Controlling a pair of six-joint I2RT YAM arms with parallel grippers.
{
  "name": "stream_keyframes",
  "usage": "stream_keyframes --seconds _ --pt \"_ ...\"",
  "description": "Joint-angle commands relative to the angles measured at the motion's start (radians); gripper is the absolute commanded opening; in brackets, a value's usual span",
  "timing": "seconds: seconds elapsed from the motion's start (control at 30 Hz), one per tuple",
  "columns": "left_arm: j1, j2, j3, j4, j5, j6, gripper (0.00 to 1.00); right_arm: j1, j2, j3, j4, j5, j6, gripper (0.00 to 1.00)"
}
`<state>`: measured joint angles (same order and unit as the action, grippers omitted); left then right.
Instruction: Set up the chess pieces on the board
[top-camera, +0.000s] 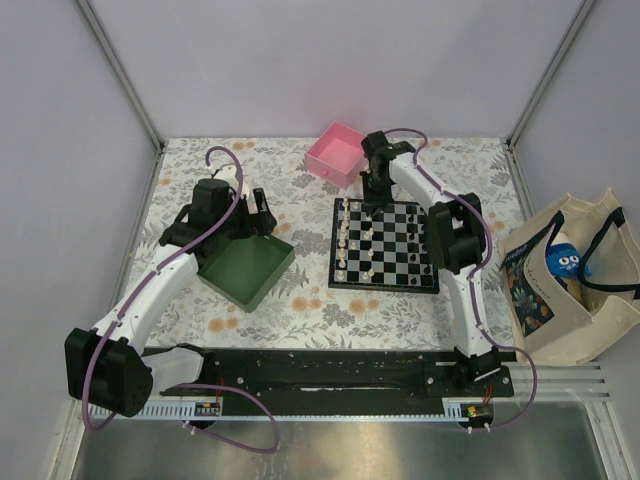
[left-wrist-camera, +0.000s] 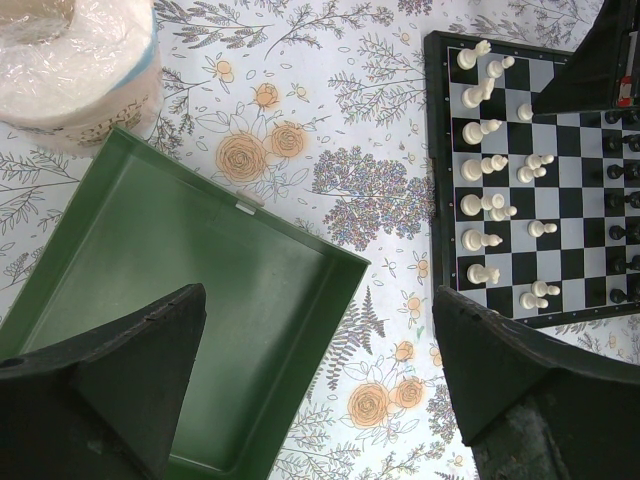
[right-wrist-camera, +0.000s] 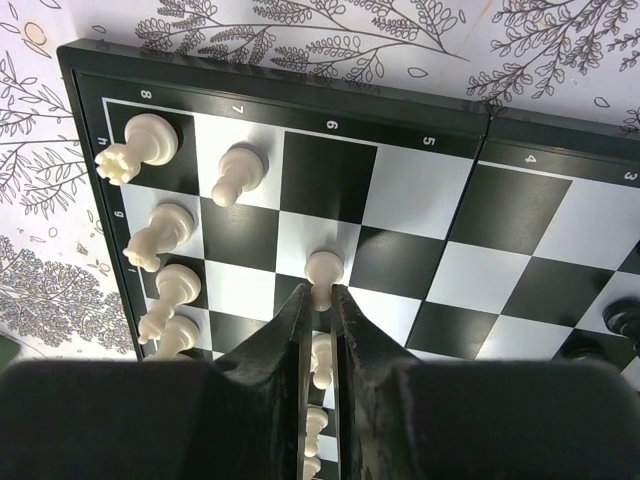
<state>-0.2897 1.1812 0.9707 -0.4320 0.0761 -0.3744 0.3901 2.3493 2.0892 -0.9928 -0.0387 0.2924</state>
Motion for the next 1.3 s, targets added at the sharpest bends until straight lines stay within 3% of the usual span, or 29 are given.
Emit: stream_keyframes --seconds 0.0,0.33,1.27 --pt "0.000 0.000 0.002 0.038 0.017 -0.004 0.99 0.009 0.008 0.058 -0.012 -0.012 0.004 0.16" --pt "0.000 -0.006 -0.004 0.035 0.011 -0.003 0.99 0.058 0.073 0.192 -0.055 -0.030 0.017 0.16" --pt "-0.002 0.000 0.000 0.036 0.014 -0.003 0.99 0.069 0.096 0.224 -0.060 0.031 0.040 0.17"
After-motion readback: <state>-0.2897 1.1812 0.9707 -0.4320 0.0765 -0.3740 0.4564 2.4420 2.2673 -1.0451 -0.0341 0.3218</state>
